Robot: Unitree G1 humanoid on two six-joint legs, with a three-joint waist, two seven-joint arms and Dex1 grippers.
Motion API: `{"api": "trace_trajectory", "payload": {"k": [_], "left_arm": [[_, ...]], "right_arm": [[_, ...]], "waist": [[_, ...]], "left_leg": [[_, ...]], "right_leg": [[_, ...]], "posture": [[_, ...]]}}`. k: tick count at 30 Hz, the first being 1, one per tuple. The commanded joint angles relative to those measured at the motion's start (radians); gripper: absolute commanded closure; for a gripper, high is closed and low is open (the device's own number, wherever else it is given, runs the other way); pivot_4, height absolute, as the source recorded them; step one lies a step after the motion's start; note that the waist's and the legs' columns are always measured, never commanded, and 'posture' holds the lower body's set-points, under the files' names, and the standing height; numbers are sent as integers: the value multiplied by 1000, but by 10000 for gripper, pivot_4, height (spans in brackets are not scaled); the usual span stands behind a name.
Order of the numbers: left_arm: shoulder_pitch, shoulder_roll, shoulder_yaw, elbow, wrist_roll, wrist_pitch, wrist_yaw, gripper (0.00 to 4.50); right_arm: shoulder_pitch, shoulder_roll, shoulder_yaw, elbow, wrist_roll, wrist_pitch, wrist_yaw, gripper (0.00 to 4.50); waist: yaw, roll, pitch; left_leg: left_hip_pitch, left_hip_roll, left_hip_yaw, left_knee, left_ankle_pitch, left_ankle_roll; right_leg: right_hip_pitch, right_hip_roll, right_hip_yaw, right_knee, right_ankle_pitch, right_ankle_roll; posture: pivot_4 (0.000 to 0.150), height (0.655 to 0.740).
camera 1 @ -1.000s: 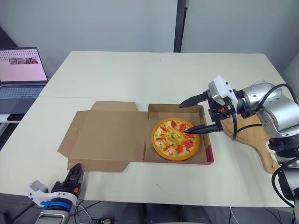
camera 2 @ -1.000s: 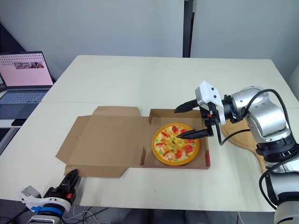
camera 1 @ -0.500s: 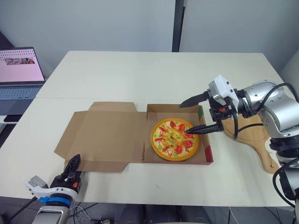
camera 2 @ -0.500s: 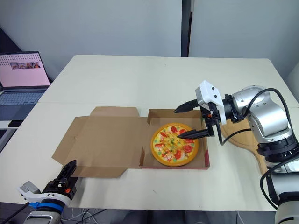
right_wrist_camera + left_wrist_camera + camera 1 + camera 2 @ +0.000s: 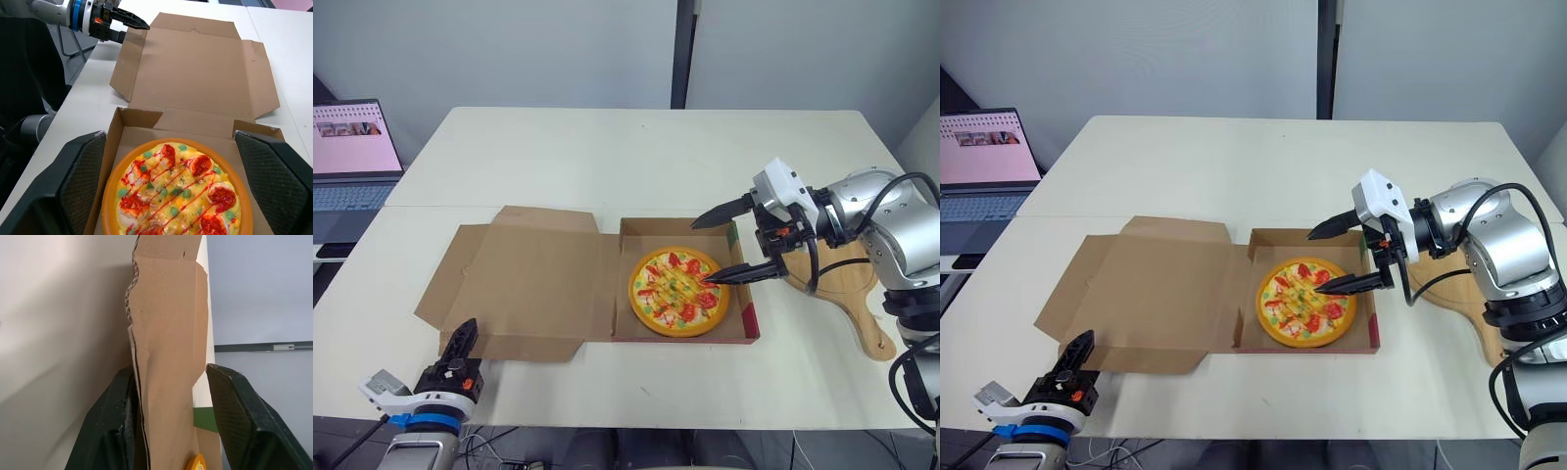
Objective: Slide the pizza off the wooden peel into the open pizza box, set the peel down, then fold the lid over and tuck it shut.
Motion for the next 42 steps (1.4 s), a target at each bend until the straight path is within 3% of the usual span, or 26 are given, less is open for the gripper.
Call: {"api": "trace_trajectory", "payload": {"k": [1, 5, 13, 23, 28, 35, 39, 42], "left_arm": [[2, -31, -10, -23, 33, -21, -7, 22719], [16, -42, -14, -30, 43, -25, -13, 22719], [12, -14, -23, -21, 71, -18, -26, 44908], [11, 71, 32, -36, 80, -13, -40, 44908], [-45, 267, 85, -37, 154, 40, -103, 44908], [-119, 510, 173, -105, 178, 121, -231, 44908], [-135, 579, 229, -136, 162, 145, -291, 45000], [-155, 635, 266, -151, 159, 166, -332, 45000]], "right_arm": [[-28, -9, -27, -26, 15, -3, 6, 0], [-30, -7, -25, -21, 12, -7, 6, 0], [-29, -2, -24, -21, 7, -13, 2, 0], [-10, 21, -17, 0, -66, -76, -94, 0], [-32, 68, 7, 102, -183, -106, -223, 0], [-74, 100, 52, 271, -356, -190, -343, 0], [-124, 134, 97, 446, -481, -302, -431, 9184], [-166, 168, 124, 572, -542, -378, -459, 19843]], "waist": [[0, 0, 0], [-1, -1, 1], [-1, -3, 2], [0, -7, 1], [1, -15, -2], [2, -15, -1], [0, -15, -1], [1, -15, -1]], "left_leg": [[0, 0, 0, 0, 0, 0], [0, -1, 2, 0, 0, 0], [0, -3, 3, 1, -1, 2], [0, -1, 1, 1, -1, 2], [1, 2, 1, 2, -1, 2], [1, 3, 1, 2, 0, 1], [1, 4, 2, 1, 0, 0], [1, 4, 3, 1, 0, 0]], "right_leg": [[0, 0, 0, 0, 0, 0], [0, -2, 1, -1, 1, 1], [0, -4, 2, -3, 2, 3], [0, -2, 0, -1, 1, 2], [0, 2, -1, 3, 1, 0], [-2, 3, -1, 5, 1, -1], [-3, 2, -1, 5, 1, -1], [-3, 2, -1, 5, 1, -2]], "posture": [[1500, 7368], [1500, 7368], [1500, 7368], [1500, 7368], [1500, 7368], [1500, 7368], [1500, 7368], [1500, 7368]]}}
